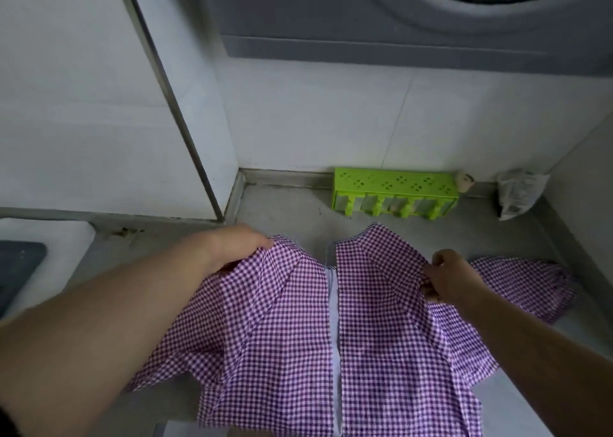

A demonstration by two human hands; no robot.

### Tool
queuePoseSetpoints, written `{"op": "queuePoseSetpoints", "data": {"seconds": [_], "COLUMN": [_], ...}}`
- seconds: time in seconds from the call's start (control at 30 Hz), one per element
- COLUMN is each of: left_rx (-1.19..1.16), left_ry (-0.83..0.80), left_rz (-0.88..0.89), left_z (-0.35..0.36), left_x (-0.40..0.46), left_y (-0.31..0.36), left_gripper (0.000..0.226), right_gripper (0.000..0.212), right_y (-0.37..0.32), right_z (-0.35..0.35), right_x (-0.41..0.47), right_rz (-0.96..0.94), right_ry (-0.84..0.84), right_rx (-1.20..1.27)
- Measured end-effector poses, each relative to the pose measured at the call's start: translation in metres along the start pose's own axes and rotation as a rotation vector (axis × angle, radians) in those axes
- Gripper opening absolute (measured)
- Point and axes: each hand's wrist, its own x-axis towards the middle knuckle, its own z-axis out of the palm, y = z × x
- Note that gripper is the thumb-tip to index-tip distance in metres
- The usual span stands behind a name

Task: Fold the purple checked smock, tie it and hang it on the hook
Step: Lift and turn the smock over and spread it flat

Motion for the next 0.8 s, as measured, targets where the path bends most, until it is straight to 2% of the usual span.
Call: {"op": "queuePoseSetpoints", "data": {"seconds": [0.13,0.23,0.37,0.43,0.5,0.57,0.63,0.7,0.8], "left_rx": [-0.174,-0.262,-0.355,-0.423,-0.461,-0.475,-0.448,-0.417,-0.257], "left_ry": [-0.096,-0.16,-0.142,-0.157,-0.161,-0.174,-0.113,-0.024,0.086], "left_rz": [0.064,0.149,0.286,0.356,0.434,0.528,0.599,0.647,0.75], "left_z": [-0.015,-0.026,-0.038,-0.04,-0.041,-0.04,-0.035,-0.028,-0.018], "left_x": [-0.03,-0.06,-0.099,-0.115,-0.137,-0.155,-0.172,-0.187,-0.212], "left_y": [0.01,0.028,0.057,0.074,0.091,0.108,0.122,0.134,0.145], "left_gripper": [0.038,0.044,0.05,0.05,0.043,0.044,0.044,0.041,0.037], "right_gripper": [0.019,0.018,0.027,0.022,0.016,0.031,0.046,0.047,0.021], "right_y": [-0.025,-0.055,-0.109,-0.137,-0.163,-0.181,-0.193,-0.204,-0.213], "right_z": [-0.01,-0.02,-0.026,-0.022,-0.02,-0.02,-0.019,-0.019,-0.014], "right_x": [-0.021,-0.037,-0.067,-0.085,-0.121,-0.16,-0.191,-0.213,-0.218], "right_rz": [0.006,-0.001,-0.135,-0.238,-0.368,-0.503,-0.625,-0.697,-0.692], "right_ry": [0.004,-0.015,-0.06,-0.115,-0.277,-0.491,-0.604,-0.561,-0.335], "right_rx": [0.236,0.458,0.683,0.681,0.646,0.554,0.411,0.286,0.252]}}
